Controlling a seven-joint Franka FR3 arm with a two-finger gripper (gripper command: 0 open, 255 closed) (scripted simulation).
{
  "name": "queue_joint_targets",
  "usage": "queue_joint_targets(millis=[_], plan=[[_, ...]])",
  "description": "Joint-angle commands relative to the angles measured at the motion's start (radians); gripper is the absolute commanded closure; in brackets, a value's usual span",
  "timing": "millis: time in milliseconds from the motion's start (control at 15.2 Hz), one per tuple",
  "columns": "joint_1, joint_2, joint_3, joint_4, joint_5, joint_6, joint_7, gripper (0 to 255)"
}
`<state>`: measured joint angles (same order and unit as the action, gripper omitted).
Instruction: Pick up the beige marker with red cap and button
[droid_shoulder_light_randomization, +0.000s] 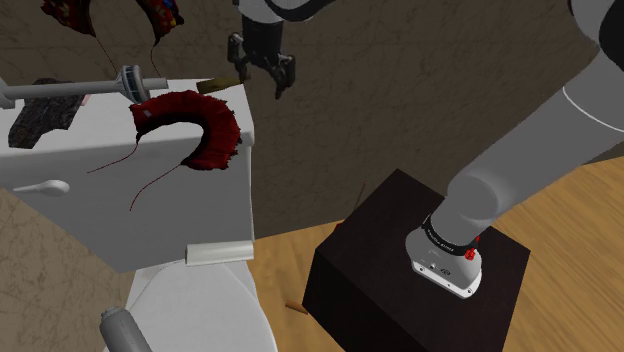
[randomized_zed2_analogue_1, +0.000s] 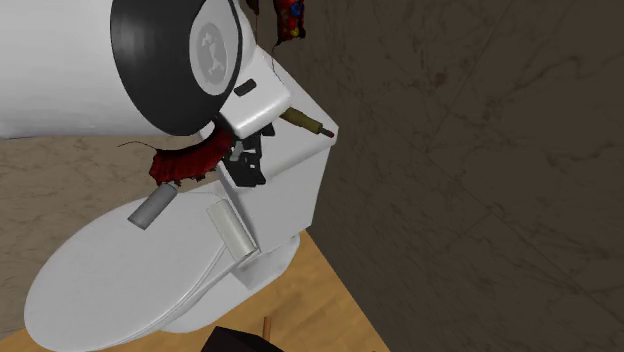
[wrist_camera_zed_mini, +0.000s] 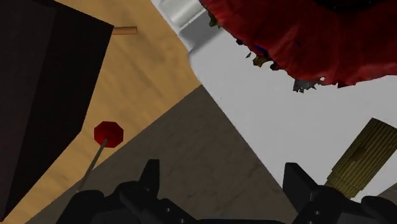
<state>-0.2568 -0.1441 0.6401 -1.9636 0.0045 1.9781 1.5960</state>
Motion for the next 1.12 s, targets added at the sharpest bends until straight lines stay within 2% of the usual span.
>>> queue_joint_targets(millis=[0, 198, 462, 594, 1056], plan=[[-0.014, 0.105, 0.039, 0.089, -0.097, 0.001, 0.152, 0], [0.004, 0.25, 0.056, 0.227, -0.24, -0.03, 0.347, 0], [0.082, 0.434, 0.022, 0.439, -0.403, -0.108, 0.559, 0], [0.123, 0.503, -0.005, 0.534, -0.454, -0.146, 0.625, 0], [0.112, 0.504, -0.013, 0.443, -0.463, -0.058, 0.65, 0]])
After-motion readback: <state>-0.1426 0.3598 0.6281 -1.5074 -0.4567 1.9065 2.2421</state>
